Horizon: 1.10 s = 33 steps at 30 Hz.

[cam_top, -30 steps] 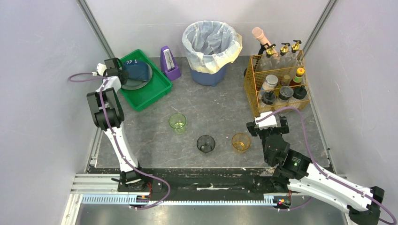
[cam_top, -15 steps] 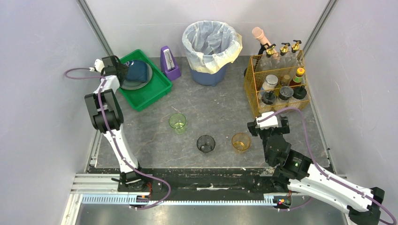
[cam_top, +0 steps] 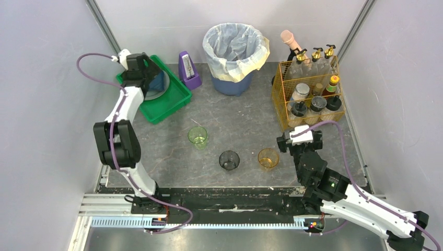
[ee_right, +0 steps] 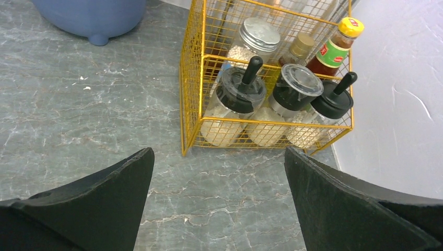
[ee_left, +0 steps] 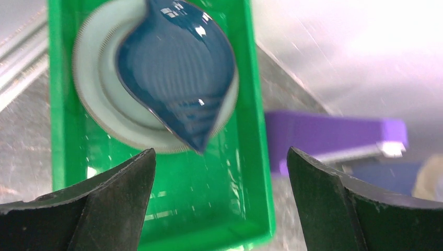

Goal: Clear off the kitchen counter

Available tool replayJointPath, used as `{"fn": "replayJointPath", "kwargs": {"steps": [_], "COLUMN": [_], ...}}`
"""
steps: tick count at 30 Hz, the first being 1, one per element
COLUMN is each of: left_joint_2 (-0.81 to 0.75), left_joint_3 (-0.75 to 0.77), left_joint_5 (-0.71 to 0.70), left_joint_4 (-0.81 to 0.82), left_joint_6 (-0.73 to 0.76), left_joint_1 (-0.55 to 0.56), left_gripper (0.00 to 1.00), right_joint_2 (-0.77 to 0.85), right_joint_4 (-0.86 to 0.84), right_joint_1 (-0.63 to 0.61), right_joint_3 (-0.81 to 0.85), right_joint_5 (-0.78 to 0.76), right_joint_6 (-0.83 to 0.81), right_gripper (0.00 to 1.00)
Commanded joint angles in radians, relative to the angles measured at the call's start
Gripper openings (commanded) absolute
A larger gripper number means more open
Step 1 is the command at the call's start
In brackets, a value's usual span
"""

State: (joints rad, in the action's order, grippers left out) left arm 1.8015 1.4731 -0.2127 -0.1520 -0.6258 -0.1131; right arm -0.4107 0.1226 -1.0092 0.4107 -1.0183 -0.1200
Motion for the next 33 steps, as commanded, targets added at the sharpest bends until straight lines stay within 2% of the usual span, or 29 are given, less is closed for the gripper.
{"fn": "replayJointPath", "kwargs": {"steps": [1,4,7,13,16,19,24,28,33], "left_joint_2": [-0.16,-0.265,-0.373,-0.628,-0.764,-0.902,-1.102,-1.189,-1.222], "left_joint_3": [-0.064,-0.106,-0.137,-0.277,-0.365,-0.478,-0.649,-0.725,-0.75], "left_joint_5": [-0.096,-0.096,-0.072,0.068,0.134,0.191,0.279,0.317,0.347], "left_joint_4": [-0.064,-0.109,-0.193,-0.274,-0.303,-0.32,-0.312,-0.307,-0.293], "left_joint_6": [0.108,0.12,0.138,0.126,0.144,0.177,0.217,0.242,0.247], "left_joint_1": [0.1,0.189,0.248,0.287,0.291,0.291,0.291,0.291,0.29], "left_gripper": [1.0,1.0,1.0,1.0,1.0,1.0,1.0,1.0,1.0], "right_joint_2": [0.002,-0.027,-0.101,-0.28,-0.339,-0.356,-0.4,-0.436,-0.456], "right_joint_4": [0.019,0.073,0.205,0.47,0.547,0.556,0.547,0.497,0.451], "right_joint_1": [-0.004,-0.004,-0.003,-0.004,-0.002,0.012,0.098,0.211,0.303], "right_joint_3": [0.061,0.109,0.206,0.334,0.33,0.3,0.282,0.224,0.155], "right_joint_5": [0.061,0.138,0.18,0.331,0.318,0.329,0.457,0.606,0.724], "right_joint_6": [0.053,0.09,0.193,0.425,0.502,0.558,0.589,0.588,0.604], "right_gripper": [0.98,0.98,0.98,0.98,0.98,0.95,0.85,0.82,0.71]}}
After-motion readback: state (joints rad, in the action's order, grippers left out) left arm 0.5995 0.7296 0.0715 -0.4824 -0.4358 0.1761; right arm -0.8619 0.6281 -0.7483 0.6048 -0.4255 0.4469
